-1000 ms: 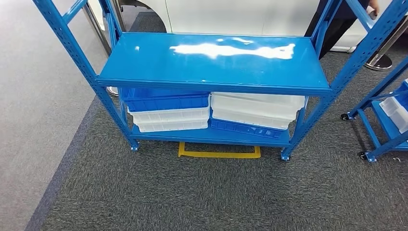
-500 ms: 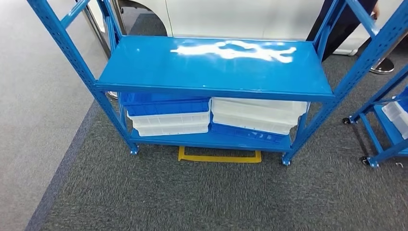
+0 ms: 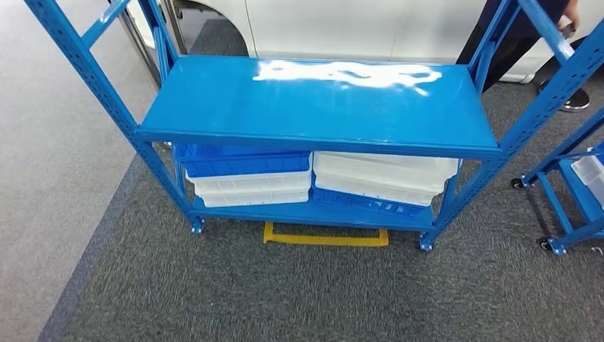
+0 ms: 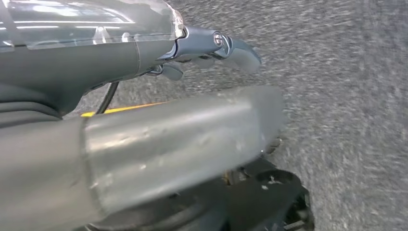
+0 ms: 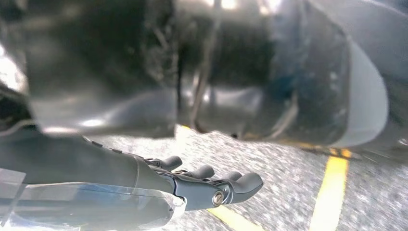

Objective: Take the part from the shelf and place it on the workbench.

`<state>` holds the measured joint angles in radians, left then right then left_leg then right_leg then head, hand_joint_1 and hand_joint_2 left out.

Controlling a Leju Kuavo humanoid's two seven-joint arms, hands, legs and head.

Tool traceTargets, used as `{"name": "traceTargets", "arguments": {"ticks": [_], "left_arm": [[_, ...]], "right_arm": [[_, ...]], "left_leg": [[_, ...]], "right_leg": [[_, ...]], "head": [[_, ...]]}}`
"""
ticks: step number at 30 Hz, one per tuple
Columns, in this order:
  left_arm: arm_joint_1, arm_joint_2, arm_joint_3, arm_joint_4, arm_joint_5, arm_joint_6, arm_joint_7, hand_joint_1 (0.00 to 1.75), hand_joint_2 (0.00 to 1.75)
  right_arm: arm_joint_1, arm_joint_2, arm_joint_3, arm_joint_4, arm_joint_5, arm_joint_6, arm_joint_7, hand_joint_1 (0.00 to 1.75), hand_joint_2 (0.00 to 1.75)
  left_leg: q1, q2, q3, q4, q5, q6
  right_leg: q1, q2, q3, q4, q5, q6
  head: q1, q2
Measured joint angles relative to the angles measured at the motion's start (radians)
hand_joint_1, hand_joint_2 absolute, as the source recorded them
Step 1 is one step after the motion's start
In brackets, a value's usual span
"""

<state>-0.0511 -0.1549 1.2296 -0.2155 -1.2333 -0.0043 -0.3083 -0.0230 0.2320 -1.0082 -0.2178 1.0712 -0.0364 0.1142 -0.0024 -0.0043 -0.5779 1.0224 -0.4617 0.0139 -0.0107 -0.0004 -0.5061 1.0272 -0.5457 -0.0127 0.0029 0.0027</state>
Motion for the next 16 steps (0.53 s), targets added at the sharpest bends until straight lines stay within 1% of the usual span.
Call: {"name": "traceTargets", "arguments": {"ticks": [2,3,4,6,7,8,9,10,11,12,13,14,15,16], "left_arm": [[0.003,0.0,0.0,0.0,0.0,0.0,0.0,0.0,0.0],[0.003,-0.001,0.001,0.0,0.0,0.0,0.0,0.0,0.0],[0.003,-0.001,0.001,0.0,0.0,0.0,0.0,0.0,0.0],[0.0,-0.001,0.001,0.0,0.0,0.0,0.0,0.0,0.0],[0.0,-0.001,0.001,0.0,0.0,0.0,0.0,0.0,0.0],[0.001,-0.001,0.001,0.0,0.0,0.0,0.0,0.0,0.0],[0.003,-0.001,0.001,0.0,0.0,0.0,0.0,0.0,0.0],[0.004,-0.002,0.001,0.0,0.0,0.0,0.0,0.0,0.0],[0.005,-0.002,0.001,0.0,0.0,0.0,0.0,0.0,0.0],[0.004,-0.002,0.001,0.0,0.0,0.0,0.0,0.0,0.0],[0.003,-0.002,0.001,0.0,0.0,0.0,0.0,0.0,0.0],[0.002,-0.002,0.001,0.0,0.0,0.0,0.0,0.0,0.0],[0.0,-0.003,0.001,0.0,0.0,0.0,0.0,0.0,0.0],[-0.001,-0.003,0.001,0.0,0.0,0.0,0.0,0.0,0.0]], "right_arm": [[-0.001,-0.001,0.0,0.0,0.0,0.0,0.0,0.0,0.0],[-0.002,-0.001,0.0,0.0,0.0,0.0,0.0,0.0,0.0],[-0.003,-0.001,0.0,0.0,0.0,0.0,0.0,0.0,0.0],[-0.002,-0.002,-0.001,0.0,0.0,0.0,-0.001,0.0,0.0],[-0.001,-0.002,-0.002,0.0,0.0,0.0,-0.001,0.0,0.0],[-0.001,-0.003,-0.003,0.0,0.0,0.0,-0.001,0.0,0.0],[0.0,-0.003,-0.004,0.0,0.0,0.0,-0.001,0.0,0.0],[-0.001,-0.003,-0.004,0.0,0.0,0.0,-0.001,0.0,0.0],[0.0,-0.004,-0.005,0.0,0.0,0.001,-0.001,0.0,0.0],[0.0,-0.004,-0.006,0.0,0.001,0.001,0.0,0.0,0.0],[0.0,-0.004,-0.006,0.0,0.002,0.002,0.0,0.0,0.0],[0.0,-0.004,-0.007,0.0,0.003,0.002,0.0,0.0,0.0],[0.0,-0.003,-0.007,0.0,0.004,0.003,0.0,0.0,0.0],[0.0,-0.003,-0.007,0.0,0.004,0.003,0.0,0.0,0.0]], "left_leg": [[0.006,0.0,0.013,-0.014,0.0,0.009],[0.009,0.0,0.021,-0.023,0.0,0.014],[0.012,0.001,0.029,-0.029,-0.001,0.02],[0.01,0.002,0.039,-0.031,-0.01,0.027],[0.009,0.002,0.045,-0.03,-0.016,0.028],[0.009,0.001,0.052,-0.03,-0.022,0.028],[0.009,0.0,0.062,-0.03,-0.03,0.027],[0.009,-0.001,0.074,-0.03,-0.038,0.024],[0.009,-0.002,0.084,-0.03,-0.046,0.021],[0.007,-0.003,0.092,-0.028,-0.055,0.016],[0.006,-0.003,0.096,-0.027,-0.062,0.011],[0.004,-0.003,0.097,-0.026,-0.068,0.005],[0.003,-0.004,0.098,-0.026,-0.072,-0.001],[0.004,-0.004,0.099,-0.028,-0.073,-0.003]], "right_leg": [[0.0,-0.001,0.005,0.004,-0.008,0.011],[0.0,0.0,-0.005,0.03,-0.022,0.015],[0.0,0.0,-0.03,0.078,-0.043,0.018],[-0.001,0.0,-0.112,0.211,-0.088,0.021],[-0.001,0.0,-0.15,0.261,-0.094,0.023],[-0.002,0.0,-0.172,0.28,-0.081,0.024],[-0.002,0.0,-0.173,0.257,-0.047,0.023],[-0.002,0.0,-0.156,0.202,0.001,0.022],[-0.001,0.0,-0.131,0.136,0.044,0.018],[0.0,0.0,-0.107,0.076,0.072,0.014],[0.002,0.001,-0.091,0.039,0.082,0.01],[0.004,0.002,-0.085,0.024,0.078,0.005],[0.006,0.003,-0.084,0.021,0.072,0.001],[0.007,0.003,-0.085,0.022,0.071,-0.002]], "head": [[0.0,0.0],[0.001,0.0],[0.001,0.0],[0.001,0.0],[0.001,0.0],[0.001,0.0],[0.001,0.0],[0.002,0.0],[0.002,0.0],[0.002,0.0],[0.001,0.0],[0.001,0.0],[0.001,0.0],[0.001,0.0]]}}
